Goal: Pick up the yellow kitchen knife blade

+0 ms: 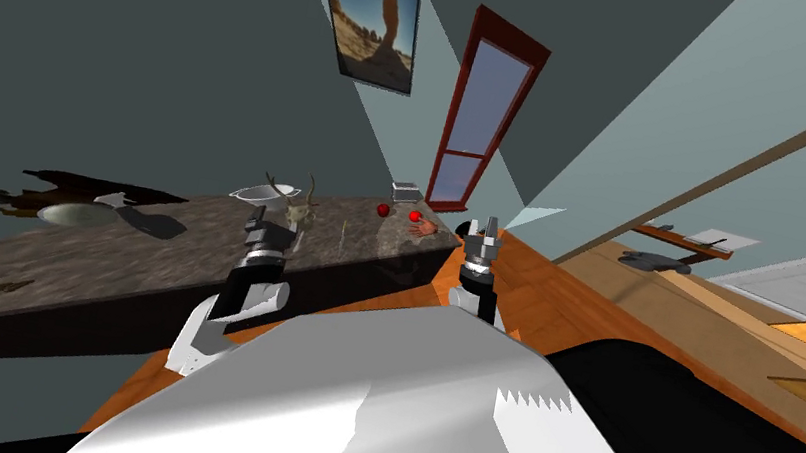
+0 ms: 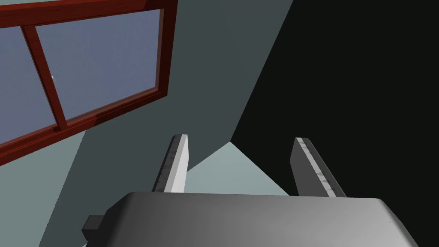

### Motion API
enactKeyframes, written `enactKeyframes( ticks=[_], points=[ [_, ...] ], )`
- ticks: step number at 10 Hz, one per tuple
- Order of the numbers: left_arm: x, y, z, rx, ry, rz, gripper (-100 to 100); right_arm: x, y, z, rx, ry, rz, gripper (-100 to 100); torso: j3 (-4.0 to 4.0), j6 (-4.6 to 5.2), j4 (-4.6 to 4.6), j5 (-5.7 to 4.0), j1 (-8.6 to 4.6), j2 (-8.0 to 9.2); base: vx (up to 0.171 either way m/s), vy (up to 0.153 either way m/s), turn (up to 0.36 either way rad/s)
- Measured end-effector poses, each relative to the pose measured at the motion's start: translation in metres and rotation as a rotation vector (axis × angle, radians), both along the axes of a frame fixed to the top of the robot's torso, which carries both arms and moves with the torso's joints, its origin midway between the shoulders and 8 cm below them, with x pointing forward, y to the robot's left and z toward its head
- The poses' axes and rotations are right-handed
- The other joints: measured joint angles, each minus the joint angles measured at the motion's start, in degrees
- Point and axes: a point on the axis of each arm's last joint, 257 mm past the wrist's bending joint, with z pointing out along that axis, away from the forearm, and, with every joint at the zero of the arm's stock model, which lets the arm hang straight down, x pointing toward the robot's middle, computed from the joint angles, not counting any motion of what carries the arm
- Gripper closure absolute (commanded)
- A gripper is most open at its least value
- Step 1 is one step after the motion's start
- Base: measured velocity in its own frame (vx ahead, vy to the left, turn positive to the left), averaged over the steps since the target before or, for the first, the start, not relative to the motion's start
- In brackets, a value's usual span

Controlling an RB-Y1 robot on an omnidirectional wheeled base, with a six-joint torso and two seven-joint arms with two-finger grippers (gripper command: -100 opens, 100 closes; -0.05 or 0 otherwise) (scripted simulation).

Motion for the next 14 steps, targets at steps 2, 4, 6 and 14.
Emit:
enactKeyframes(
  ticks=[2, 4, 6, 14],
  points=[
    [0.008, 0.015, -0.012, -0.051, 0.033, 0.019, -100, 0.000, 0.000, 0.000, 0.000, 0.000, 0.000, 0, -0.06, 0.00, -0.02, 0.01, 0.04, -0.11, 0.001, -0.059, -0.101],
    [0.014, 0.030, -0.023, -0.104, 0.063, 0.040, -100, 0.000, 0.000, 0.000, 0.000, 0.000, 0.000, 0, -0.05, 0.01, -0.02, 0.01, 0.03, -0.09, -0.010, -0.063, -0.130],
    [0.015, 0.043, -0.038, -0.159, 0.097, 0.064, -100, 0.000, 0.000, 0.000, 0.000, 0.000, 0.000, 0, -0.05, -0.01, -0.02, 0.00, 0.01, -0.09, -0.001, -0.066, -0.094],
    [0.021, 0.101, -0.085, -0.389, 0.205, 0.176, -100, 0.000, 0.000, 0.000, 0.000, 0.000, 0.000, 0, -0.08, -0.02, -0.03, 0.01, 0.07, -0.15, 0.008, -0.053, -0.101]
  ],
)
